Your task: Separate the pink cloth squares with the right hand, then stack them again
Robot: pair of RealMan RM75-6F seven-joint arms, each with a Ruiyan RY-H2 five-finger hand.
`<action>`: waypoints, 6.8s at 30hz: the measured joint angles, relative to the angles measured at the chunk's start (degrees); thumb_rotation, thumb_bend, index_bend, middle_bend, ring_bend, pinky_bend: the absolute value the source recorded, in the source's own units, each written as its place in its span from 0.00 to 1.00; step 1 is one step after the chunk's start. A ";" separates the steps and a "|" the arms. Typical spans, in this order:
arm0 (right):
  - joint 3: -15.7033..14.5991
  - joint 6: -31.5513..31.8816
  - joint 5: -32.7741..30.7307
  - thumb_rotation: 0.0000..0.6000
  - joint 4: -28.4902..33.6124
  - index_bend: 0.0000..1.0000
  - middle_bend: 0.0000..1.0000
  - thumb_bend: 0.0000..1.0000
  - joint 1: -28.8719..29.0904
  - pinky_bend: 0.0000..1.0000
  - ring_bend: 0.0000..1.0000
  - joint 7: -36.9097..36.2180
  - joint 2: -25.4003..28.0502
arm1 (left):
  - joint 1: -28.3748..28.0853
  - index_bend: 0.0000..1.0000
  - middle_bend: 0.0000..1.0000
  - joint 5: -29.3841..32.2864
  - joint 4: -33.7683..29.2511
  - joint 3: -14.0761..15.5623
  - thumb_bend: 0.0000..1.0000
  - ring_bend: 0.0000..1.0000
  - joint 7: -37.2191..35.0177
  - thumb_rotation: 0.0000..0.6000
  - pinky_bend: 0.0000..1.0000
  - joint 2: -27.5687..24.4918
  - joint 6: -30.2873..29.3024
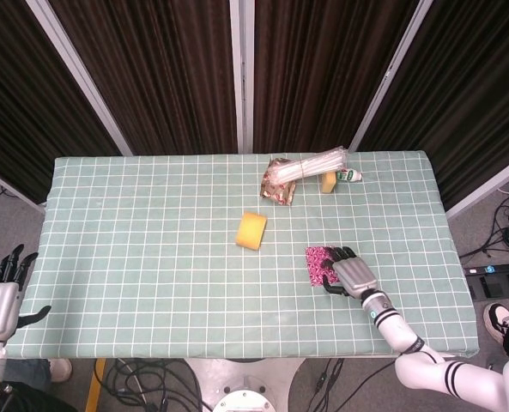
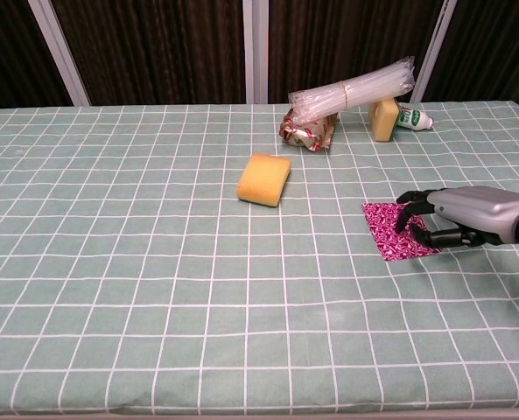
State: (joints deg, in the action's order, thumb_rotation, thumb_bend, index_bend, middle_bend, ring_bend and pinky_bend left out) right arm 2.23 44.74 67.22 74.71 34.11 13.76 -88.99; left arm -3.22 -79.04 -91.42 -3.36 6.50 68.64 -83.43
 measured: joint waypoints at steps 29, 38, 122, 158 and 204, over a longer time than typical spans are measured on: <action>1.83 1.49 -1.07 0.11 1.81 0.27 0.02 0.56 1.79 0.00 0.00 3.24 -2.08 | 0.66 0.17 0.10 0.31 1.06 0.18 0.09 0.10 -1.17 1.00 0.17 0.28 -0.54; 1.32 1.33 -1.60 0.10 -0.04 0.27 0.02 0.56 2.23 0.00 0.00 4.13 -3.42 | 0.79 0.17 0.10 0.27 1.59 0.25 0.09 0.10 -1.64 1.00 0.17 0.54 -0.48; -1.19 2.59 0.10 0.11 0.16 0.27 0.02 0.55 -1.74 0.00 0.00 3.19 0.22 | 0.92 0.17 0.10 0.28 1.50 0.20 0.08 0.10 -1.03 1.00 0.17 1.01 -0.45; 5.15 4.69 -2.75 0.87 -1.47 0.28 0.05 0.19 1.11 0.00 0.00 3.90 -1.38 | 1.37 0.17 0.10 0.20 1.55 0.45 0.09 0.10 -2.06 1.00 0.17 1.06 -0.68; 6.04 0.50 -9.52 0.94 -14.65 0.39 0.07 0.19 5.87 0.00 0.00 7.97 -11.19 | 1.65 0.17 0.10 0.25 1.81 0.46 0.08 0.10 -3.28 1.00 0.17 0.71 -0.29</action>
State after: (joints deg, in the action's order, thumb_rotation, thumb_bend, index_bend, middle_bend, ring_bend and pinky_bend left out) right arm 8.28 45.24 57.70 60.06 39.98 21.72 -100.19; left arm -1.58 -78.80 -89.61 -2.91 3.23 69.35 -83.72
